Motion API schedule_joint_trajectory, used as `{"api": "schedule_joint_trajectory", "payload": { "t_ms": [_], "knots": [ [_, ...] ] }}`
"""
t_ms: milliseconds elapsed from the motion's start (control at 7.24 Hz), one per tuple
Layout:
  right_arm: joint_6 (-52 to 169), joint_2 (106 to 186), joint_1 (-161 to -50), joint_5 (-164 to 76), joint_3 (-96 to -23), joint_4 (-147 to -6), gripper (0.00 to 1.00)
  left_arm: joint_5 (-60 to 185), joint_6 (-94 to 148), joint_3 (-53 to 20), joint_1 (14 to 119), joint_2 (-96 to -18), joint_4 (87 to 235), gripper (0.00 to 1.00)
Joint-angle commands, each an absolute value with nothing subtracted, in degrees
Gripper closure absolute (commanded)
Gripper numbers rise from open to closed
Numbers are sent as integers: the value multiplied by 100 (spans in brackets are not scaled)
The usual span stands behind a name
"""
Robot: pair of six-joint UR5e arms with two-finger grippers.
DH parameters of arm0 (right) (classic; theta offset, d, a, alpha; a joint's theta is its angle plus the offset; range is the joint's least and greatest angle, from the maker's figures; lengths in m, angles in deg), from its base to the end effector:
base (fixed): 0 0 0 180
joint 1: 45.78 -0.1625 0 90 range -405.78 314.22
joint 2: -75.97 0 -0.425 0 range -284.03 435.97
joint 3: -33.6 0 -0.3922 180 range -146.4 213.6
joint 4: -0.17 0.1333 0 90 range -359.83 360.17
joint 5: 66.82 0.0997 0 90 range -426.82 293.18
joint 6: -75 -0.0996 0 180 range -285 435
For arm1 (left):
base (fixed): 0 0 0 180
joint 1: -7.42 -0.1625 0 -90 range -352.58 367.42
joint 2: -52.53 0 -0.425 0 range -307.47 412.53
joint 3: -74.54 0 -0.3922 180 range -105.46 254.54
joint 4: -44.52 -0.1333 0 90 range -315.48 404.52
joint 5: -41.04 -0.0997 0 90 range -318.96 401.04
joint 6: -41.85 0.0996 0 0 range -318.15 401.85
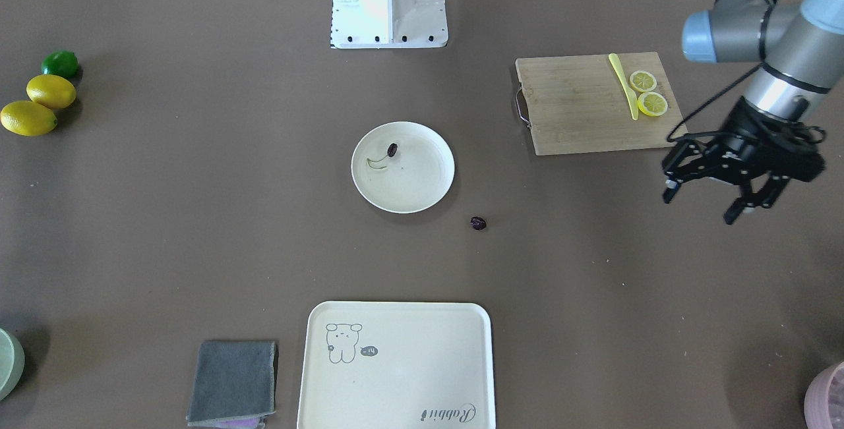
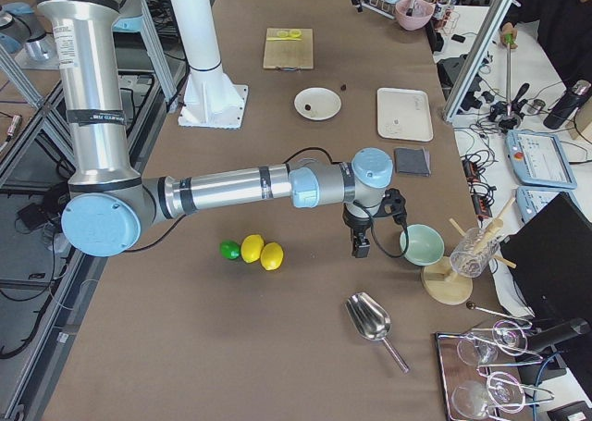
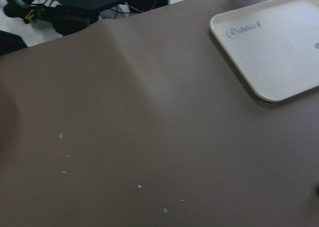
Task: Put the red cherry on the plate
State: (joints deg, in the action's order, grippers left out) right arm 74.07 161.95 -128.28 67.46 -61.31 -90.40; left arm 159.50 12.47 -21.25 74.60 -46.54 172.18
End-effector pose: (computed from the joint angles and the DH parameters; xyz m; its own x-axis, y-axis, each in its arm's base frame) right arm -0.0055 -0.5301 0.5816 0.6986 -0.1781 0.6930 0.1178 0.9839 0.1342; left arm 0.1444 -0.5644 0.4558 0.6941 0.3257 -0.6420 0.1200 0.8270 0.5492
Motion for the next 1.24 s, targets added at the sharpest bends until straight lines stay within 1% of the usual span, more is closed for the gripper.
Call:
{"api": "schedule_joint_trajectory", "payload": {
  "t_ms": [0,138,276,414,553,829,967,1105],
  "knots": [
    [7544,16377,-13032,6598,-6001,-9035,0,16808,2457,-1697,8751,-3909,16752,2],
    [7753,16413,-13198,6615,-5992,-9061,0,16831,2897,-1686,9236,-3584,16565,2],
    [7868,16483,-13348,6676,-6027,-9070,0,16866,3450,-1521,9824,-3311,16502,2],
    [7782,16570,-13402,6677,-6210,-9175,0,17188,3560,-1363,10213,-3299,16171,2],
    [7781,16632,-13402,6712,-6316,-9219,0,17626,3561,-1422,10556,-3343,15794,2],
    [7781,16773,-13428,6677,-6466,-9193,0,17631,3543,-1572,10577,-3334,15737,2],
    [7790,16765,-13428,6642,-6440,-9202,0,17622,3474,-1737,10534,-3326,15728,2],
    [7790,16791,-13428,6651,-6449,-9202,0,17622,3055,-2043,10351,-3143,15728,2]
  ]
}}
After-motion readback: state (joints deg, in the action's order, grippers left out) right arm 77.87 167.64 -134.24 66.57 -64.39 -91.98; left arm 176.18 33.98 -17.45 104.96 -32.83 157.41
